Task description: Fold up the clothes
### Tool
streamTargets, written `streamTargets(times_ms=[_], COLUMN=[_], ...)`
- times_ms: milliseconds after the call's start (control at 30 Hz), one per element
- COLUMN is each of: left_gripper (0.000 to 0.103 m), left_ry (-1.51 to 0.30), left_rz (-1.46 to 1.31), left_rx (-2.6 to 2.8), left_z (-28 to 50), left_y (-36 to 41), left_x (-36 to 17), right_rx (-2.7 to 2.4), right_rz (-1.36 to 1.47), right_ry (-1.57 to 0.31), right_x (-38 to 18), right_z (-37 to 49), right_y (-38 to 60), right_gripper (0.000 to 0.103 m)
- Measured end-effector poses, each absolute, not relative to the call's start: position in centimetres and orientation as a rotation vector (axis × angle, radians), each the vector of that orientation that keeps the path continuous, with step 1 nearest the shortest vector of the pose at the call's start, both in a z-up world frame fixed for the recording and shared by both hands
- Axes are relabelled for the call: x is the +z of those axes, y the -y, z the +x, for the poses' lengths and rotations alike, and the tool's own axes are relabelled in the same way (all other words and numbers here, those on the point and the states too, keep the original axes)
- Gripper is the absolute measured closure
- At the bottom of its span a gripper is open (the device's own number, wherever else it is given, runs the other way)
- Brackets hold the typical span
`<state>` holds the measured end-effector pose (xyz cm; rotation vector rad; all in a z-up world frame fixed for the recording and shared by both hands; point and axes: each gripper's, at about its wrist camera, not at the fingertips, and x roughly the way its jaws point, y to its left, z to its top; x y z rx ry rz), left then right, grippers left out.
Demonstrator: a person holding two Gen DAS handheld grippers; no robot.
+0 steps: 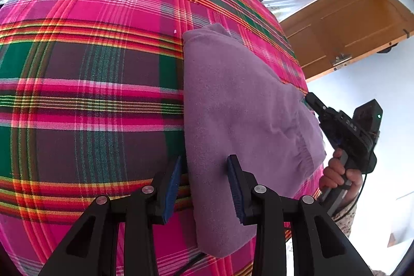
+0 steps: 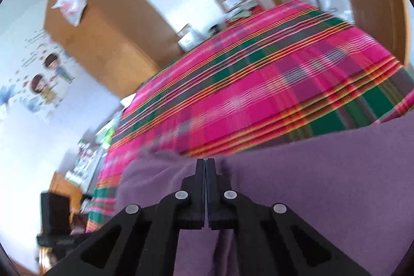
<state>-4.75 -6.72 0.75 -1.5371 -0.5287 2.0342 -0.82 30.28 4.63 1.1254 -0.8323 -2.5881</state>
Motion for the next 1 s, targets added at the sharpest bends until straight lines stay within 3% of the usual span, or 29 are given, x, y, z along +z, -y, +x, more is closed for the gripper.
streamTargets(times_ms=[67, 133, 200, 500, 733, 867, 1000], left_gripper=[0.066, 0.066, 0.066, 0.066, 0.066, 0.066, 0.066], left_ry=[0.53, 0.529, 0.525, 0.522, 0.528, 0.52, 0.52], left_rz=[-1.536, -1.536, -1.535, -1.534, -1.536, -1.533, -1.532], left_rx=[2.035, 2.037, 2.041, 2.042, 2.041, 2.04, 2.039], left_z=[-4.8, -4.7, -4.7, -4.6, -4.8, -4.8, -4.8], left_y=[6.7, 6.6, 6.5, 6.3, 6.2, 6.1, 6.1], left_x=[0.7, 0.7, 0.8, 0.8, 0.7, 0.7, 0.6], right_rx=[-2.569, -2.562, -2.559, -2.651, -2.669, -2.703, -2.728], right_rz=[1.127, 1.166, 1.215, 1.301, 1.226, 1.197, 1.33], right_ry=[0.781, 0.714, 0.657, 0.429, 0.408, 0.469, 0.406], right_x=[4.7, 4.4, 3.8, 2.8, 4.1, 4.8, 3.1], right_z=[-0.2, 0.1, 0.2, 2.5, 3.2, 4.3, 3.5], right_y=[-29.6, -28.7, -28.0, -26.3, -25.7, -26.9, -26.3], right_gripper=[0.1, 0.082, 0.075, 0.074, 0.092, 0.092, 0.083])
